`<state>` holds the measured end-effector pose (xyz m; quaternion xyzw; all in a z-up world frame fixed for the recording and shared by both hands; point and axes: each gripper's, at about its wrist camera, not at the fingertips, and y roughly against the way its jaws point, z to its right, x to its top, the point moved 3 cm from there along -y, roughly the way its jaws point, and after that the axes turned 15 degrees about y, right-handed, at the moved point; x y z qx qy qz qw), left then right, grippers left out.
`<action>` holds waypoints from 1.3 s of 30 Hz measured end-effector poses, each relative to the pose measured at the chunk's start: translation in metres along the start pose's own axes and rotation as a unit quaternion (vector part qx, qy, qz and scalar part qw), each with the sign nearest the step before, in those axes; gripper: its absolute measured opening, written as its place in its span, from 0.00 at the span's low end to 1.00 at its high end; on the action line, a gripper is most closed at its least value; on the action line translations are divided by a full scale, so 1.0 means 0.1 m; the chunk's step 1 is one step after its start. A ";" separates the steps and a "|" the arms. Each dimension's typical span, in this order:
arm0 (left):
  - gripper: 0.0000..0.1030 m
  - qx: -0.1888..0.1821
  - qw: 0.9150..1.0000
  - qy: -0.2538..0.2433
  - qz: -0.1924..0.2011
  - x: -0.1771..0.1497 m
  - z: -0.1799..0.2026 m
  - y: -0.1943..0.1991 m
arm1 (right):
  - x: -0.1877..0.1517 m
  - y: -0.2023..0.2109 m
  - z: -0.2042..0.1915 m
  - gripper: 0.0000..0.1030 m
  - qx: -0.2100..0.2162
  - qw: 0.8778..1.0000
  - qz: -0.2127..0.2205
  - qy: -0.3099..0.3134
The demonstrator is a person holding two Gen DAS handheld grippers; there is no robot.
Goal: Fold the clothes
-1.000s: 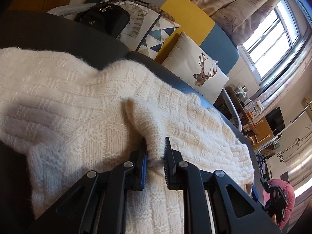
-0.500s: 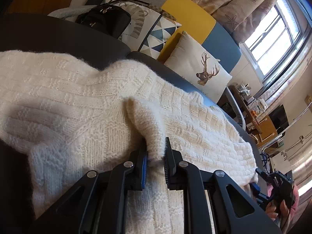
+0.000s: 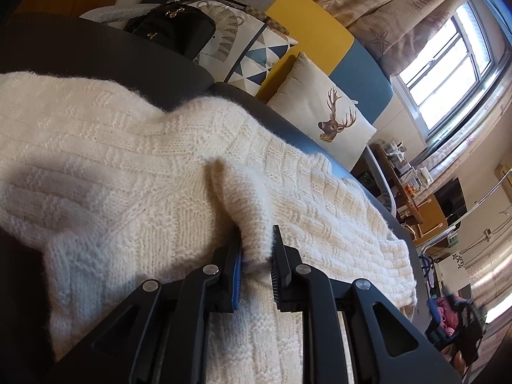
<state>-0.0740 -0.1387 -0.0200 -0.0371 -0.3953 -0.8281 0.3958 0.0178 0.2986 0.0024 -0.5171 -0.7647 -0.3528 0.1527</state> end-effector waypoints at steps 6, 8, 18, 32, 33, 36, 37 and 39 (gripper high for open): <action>0.17 -0.001 1.000 -0.002 0.001 -0.01 0.00 0.00 | 0.11 -0.63 -0.45 0.33 0.001 0.991 -0.058 0.119; 0.17 -0.007 1.000 0.002 0.000 -0.01 -0.02 0.00 | 0.11 -0.69 -0.45 0.30 -0.023 0.988 -0.064 0.138; 0.26 -0.019 1.000 -0.008 -0.002 -0.01 0.00 -0.02 | 0.14 -0.98 -0.47 0.07 -0.139 0.957 -0.097 0.235; 0.29 0.038 0.997 -0.033 0.054 -0.01 0.01 0.09 | 0.15 -1.15 -0.36 0.18 -0.256 0.908 -0.145 0.297; 0.29 0.040 0.997 -0.032 0.054 -0.01 0.01 0.09 | 0.12 -1.07 -0.46 0.21 -0.244 0.915 -0.134 0.293; 0.29 0.043 0.997 -0.032 0.048 0.01 0.00 0.07 | -0.09 -1.00 -0.82 0.23 -0.140 0.937 -0.118 0.296; 0.29 0.042 0.998 -0.031 0.046 0.01 0.00 0.07 | -0.21 -1.03 -0.95 0.22 -0.110 0.937 -0.125 0.307; 0.29 0.037 0.998 -0.023 0.039 0.03 -0.02 0.08 | -0.46 -1.13 -1.21 0.22 -0.056 0.928 -0.149 0.336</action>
